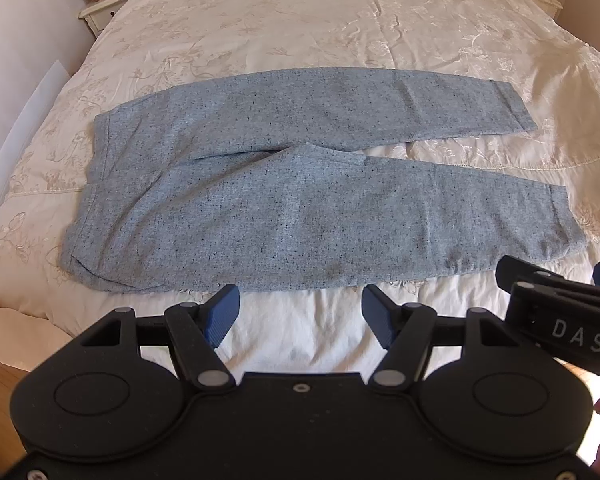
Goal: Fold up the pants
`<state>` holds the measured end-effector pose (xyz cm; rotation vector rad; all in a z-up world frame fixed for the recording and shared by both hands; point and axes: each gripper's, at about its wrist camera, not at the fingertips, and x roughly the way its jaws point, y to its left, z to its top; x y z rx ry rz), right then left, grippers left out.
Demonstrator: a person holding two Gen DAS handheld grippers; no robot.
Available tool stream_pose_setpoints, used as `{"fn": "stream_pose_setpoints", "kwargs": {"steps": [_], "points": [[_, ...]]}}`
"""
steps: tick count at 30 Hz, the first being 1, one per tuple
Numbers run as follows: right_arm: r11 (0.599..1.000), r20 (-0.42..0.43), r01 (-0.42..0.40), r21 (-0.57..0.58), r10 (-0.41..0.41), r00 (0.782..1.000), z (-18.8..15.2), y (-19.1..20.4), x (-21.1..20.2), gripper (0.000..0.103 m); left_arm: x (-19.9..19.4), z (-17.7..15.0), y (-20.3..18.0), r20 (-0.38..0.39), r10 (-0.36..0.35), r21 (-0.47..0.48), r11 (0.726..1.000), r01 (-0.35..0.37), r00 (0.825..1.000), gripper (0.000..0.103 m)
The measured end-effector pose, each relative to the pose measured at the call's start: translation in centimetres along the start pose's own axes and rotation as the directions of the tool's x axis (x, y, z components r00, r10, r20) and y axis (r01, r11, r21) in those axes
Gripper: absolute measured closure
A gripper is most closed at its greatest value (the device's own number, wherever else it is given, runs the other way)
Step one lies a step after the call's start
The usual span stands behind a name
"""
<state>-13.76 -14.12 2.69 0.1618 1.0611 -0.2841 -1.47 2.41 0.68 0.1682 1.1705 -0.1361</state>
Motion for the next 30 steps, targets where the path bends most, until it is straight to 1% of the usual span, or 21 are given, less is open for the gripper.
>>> {"fn": "stream_pose_setpoints", "kwargs": {"steps": [19, 30], "points": [[1.0, 0.005, -0.015, -0.004, 0.015, 1.0, -0.03, -0.36, -0.27, 0.002, -0.2, -0.2, 0.0, 0.002, 0.005, -0.004, 1.0, -0.004, 1.0, 0.034], [1.0, 0.005, -0.018, -0.019, 0.018, 1.0, 0.03, -0.34, 0.01, 0.002, -0.15, -0.62, -0.03, -0.014, 0.022, -0.021, 1.0, -0.023, 1.0, 0.034]]}}
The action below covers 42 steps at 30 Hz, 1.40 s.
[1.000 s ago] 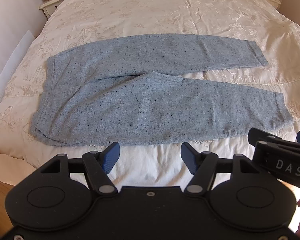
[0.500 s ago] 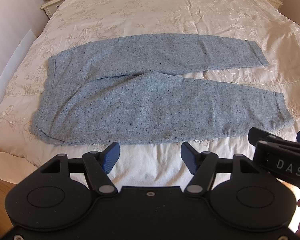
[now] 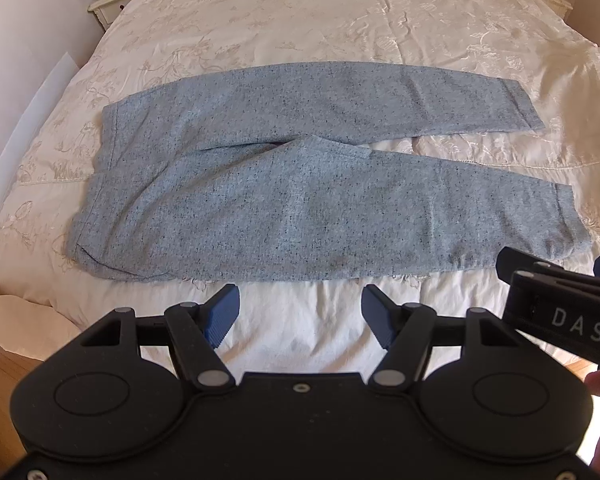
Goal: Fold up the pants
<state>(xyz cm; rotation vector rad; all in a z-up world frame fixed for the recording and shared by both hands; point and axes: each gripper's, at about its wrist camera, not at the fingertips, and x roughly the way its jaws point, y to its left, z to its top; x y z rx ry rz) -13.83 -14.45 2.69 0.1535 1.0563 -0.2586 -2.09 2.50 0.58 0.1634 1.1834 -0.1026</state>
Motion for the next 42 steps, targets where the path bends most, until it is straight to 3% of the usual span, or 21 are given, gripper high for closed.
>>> {"fn": "stream_pose_setpoints", "kwargs": {"steps": [16, 21, 24, 28, 33, 36, 42], "points": [[0.999, -0.03, -0.019, -0.042, 0.018, 0.999, 1.8, 1.2, 3.5, 0.002, 3.4, 1.7, 0.7, -0.048, 0.028, -0.014, 0.999, -0.029, 0.998, 0.035], [1.0, -0.042, 0.012, 0.01, -0.011, 0.999, 3.0, 0.1, 5.7, 0.002, 5.3, 4.1, -0.2, -0.034, 0.014, 0.054, 0.998, -0.012, 0.999, 0.035], [0.996, -0.036, 0.043, 0.072, -0.04, 0.999, 3.5, -1.6, 7.0, 0.002, 6.5, 5.3, -0.8, -0.017, 0.007, 0.107, 0.994, -0.005, 1.0, 0.035], [0.984, -0.062, 0.094, 0.151, -0.086, 0.994, 4.1, -4.8, 9.4, 0.002, 8.8, 6.6, -1.5, -0.038, -0.049, 0.177, 0.983, 0.055, 0.998, 0.039], [0.956, -0.053, 0.222, 0.191, -0.216, 0.975, 3.5, -9.2, 11.3, 0.002, 10.9, 7.2, -2.7, -0.041, -0.02, 0.246, 0.969, 0.029, 0.999, 0.042], [0.94, -0.082, 0.282, 0.194, -0.271, 0.959, 2.7, -12.4, 12.0, 0.002, 11.3, 7.2, -2.9, -0.036, -0.003, 0.218, 0.976, 0.01, 0.999, 0.044], [0.932, -0.107, 0.327, 0.159, -0.313, 0.944, 1.1, -18.3, 14.0, 0.003, 12.3, 6.1, -4.9, -0.102, 0.033, 0.157, 0.988, -0.016, 0.994, 0.044]]}}
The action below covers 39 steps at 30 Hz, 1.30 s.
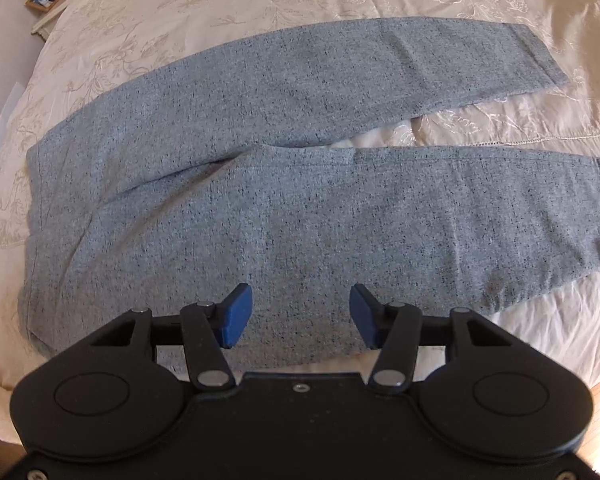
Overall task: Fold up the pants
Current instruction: 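Move the right gripper to the hem of one trouser leg and close, then lift the leg hem with the right gripper and carry it toward the waistband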
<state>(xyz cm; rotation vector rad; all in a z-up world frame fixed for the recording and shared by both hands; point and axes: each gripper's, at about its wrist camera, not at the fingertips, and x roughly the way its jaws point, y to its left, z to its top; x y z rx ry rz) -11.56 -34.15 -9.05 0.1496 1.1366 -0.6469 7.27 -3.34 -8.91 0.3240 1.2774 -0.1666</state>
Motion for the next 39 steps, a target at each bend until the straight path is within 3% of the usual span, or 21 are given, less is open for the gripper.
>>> {"fn": "stream_pose_setpoints", "kwargs": {"steps": [5, 8, 10, 16, 30, 32, 34, 36, 39], "points": [[0.998, -0.004, -0.015, -0.063, 0.015, 1.0, 0.7, -2.9, 3.1, 0.006, 0.2, -0.7, -3.2, -0.059, 0.016, -0.059, 0.998, -0.02, 0.998, 0.044], [0.997, -0.023, -0.044, -0.069, 0.043, 0.999, 1.2, -4.1, 4.8, 0.013, 0.0, -0.9, -5.2, -0.073, 0.011, -0.086, 0.996, -0.017, 0.997, 0.044], [0.995, -0.038, -0.069, -0.075, 0.066, 0.997, 1.5, -4.8, 6.1, 0.028, -0.2, -1.0, -6.5, -0.073, 0.019, -0.085, 0.996, -0.025, 0.997, 0.044], [0.985, -0.112, -0.163, -0.06, 0.156, 0.981, 2.5, -6.2, 9.8, 0.057, -0.8, -0.8, -8.7, -0.066, 0.041, -0.107, 0.993, -0.048, 0.997, 0.044], [0.957, -0.191, -0.284, -0.061, 0.268, 0.944, 5.9, -5.8, 14.0, 0.054, -0.4, -0.9, -8.9, -0.088, 0.059, -0.195, 0.978, -0.075, 0.994, 0.044], [0.946, -0.231, -0.32, -0.054, 0.3, 0.926, 5.9, -6.0, 14.0, 0.061, -0.2, -0.9, -8.9, -0.091, 0.056, -0.196, 0.978, -0.073, 0.994, 0.044], [0.945, -0.247, -0.319, -0.076, 0.293, 0.924, 5.9, -6.1, 13.5, 0.084, -0.1, -0.8, -9.1, -0.089, 0.057, -0.184, 0.98, -0.073, 0.994, 0.044], [0.938, -0.255, -0.338, -0.082, 0.308, 0.917, 6.1, -6.3, 12.8, 0.092, -0.1, -0.9, -9.3, -0.085, 0.057, -0.17, 0.983, -0.071, 0.995, 0.044], [0.93, -0.253, -0.356, -0.091, 0.324, 0.912, 6.4, -6.8, 10.9, 0.093, -0.1, -1.1, -9.2, -0.077, 0.042, -0.152, 0.987, -0.054, 0.996, 0.044]]}}
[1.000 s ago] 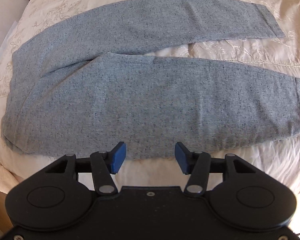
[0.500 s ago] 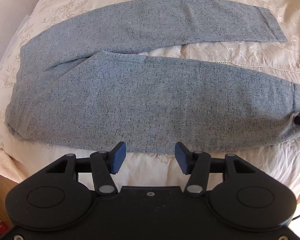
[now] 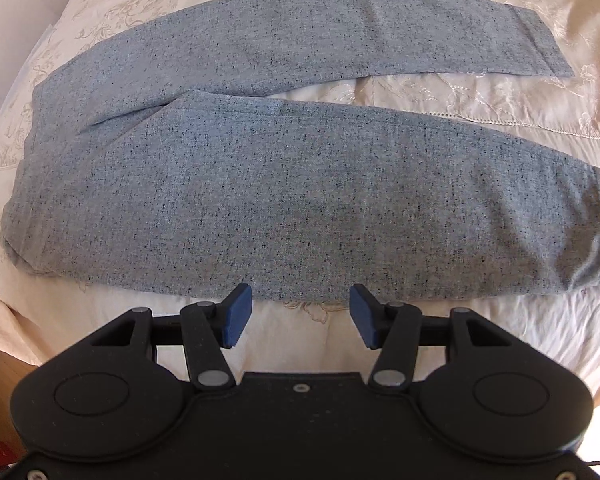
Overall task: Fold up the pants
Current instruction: 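Lift the leg hem with the right gripper and carry it toward the waistband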
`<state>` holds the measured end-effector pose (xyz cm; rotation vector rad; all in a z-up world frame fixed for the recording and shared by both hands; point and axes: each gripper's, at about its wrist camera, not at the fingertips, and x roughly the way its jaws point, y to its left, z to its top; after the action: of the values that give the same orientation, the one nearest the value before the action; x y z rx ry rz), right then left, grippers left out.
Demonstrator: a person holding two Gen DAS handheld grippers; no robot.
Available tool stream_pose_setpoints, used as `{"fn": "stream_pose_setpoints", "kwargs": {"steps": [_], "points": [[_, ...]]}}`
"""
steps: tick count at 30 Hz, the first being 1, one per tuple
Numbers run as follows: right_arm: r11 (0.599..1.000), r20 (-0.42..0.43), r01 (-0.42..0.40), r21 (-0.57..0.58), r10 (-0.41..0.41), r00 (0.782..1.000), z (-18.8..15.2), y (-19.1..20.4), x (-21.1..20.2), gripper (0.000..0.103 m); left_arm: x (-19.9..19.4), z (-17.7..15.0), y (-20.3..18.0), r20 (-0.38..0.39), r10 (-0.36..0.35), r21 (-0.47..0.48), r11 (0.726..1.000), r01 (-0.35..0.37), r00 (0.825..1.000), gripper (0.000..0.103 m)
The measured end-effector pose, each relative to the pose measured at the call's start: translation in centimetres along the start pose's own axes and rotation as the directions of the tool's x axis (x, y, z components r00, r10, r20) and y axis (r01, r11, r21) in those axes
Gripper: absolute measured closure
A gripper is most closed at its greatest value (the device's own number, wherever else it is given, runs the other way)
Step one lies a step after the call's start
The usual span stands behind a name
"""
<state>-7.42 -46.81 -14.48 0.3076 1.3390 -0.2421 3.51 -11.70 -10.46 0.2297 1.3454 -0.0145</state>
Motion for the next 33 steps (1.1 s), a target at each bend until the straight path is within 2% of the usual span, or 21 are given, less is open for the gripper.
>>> {"fn": "stream_pose_setpoints", "kwargs": {"steps": [3, 7, 10, 16, 20, 22, 25, 29, 30, 33], "points": [[0.999, 0.003, 0.047, -0.019, -0.047, 0.999, -0.7, -0.1, -1.9, 0.095, 0.1, -0.3, 0.5, 0.001, -0.006, 0.022, 1.0, 0.006, 1.0, 0.044], [0.996, -0.052, 0.079, 0.038, -0.077, 0.996, -1.5, -1.6, -2.1, 0.096, 0.6, -0.9, 2.1, 0.008, 0.002, 0.023, 1.0, -0.002, 1.0, 0.044], [0.995, -0.075, 0.091, 0.04, -0.088, 0.993, -2.1, -1.6, -0.9, 0.096, 1.4, -1.0, 4.0, 0.006, 0.044, -0.005, 0.999, -0.044, 0.999, 0.044], [0.988, -0.079, 0.15, -0.034, -0.153, 0.985, -1.8, 0.2, 0.3, 0.096, 3.7, 0.3, 9.6, 0.035, 0.14, -0.07, 0.988, -0.137, 0.99, 0.044], [0.986, -0.081, 0.164, -0.006, -0.164, 0.983, -2.0, 0.0, 0.2, 0.096, 6.1, 1.5, 13.0, 0.042, 0.189, -0.098, 0.978, -0.185, 0.981, 0.043], [0.984, -0.081, 0.179, 0.01, -0.178, 0.981, -2.1, 0.0, 0.4, 0.096, 8.2, 1.8, 14.1, 0.022, 0.207, -0.076, 0.976, -0.205, 0.978, 0.043], [0.976, -0.089, 0.216, 0.028, -0.213, 0.973, -2.2, 0.5, 0.8, 0.096, 11.9, 1.1, 15.1, -0.092, 0.239, -0.016, 0.97, -0.241, 0.967, 0.039], [0.96, -0.105, 0.265, 0.088, -0.255, 0.961, -2.2, 0.9, 1.1, 0.096, 12.3, 0.0, 15.5, -0.092, 0.22, 0.04, 0.975, -0.217, 0.971, 0.039], [0.955, -0.105, 0.281, 0.089, -0.272, 0.957, -2.2, 1.3, 1.1, 0.096, 11.8, 0.2, 15.5, -0.093, 0.212, 0.05, 0.977, -0.208, 0.973, 0.043], [0.938, -0.077, 0.332, 0.098, -0.325, 0.942, -1.6, 2.7, 0.3, 0.091, 9.5, 1.0, 16.1, -0.048, 0.135, 0.042, 0.99, -0.133, 0.99, 0.045]]}}
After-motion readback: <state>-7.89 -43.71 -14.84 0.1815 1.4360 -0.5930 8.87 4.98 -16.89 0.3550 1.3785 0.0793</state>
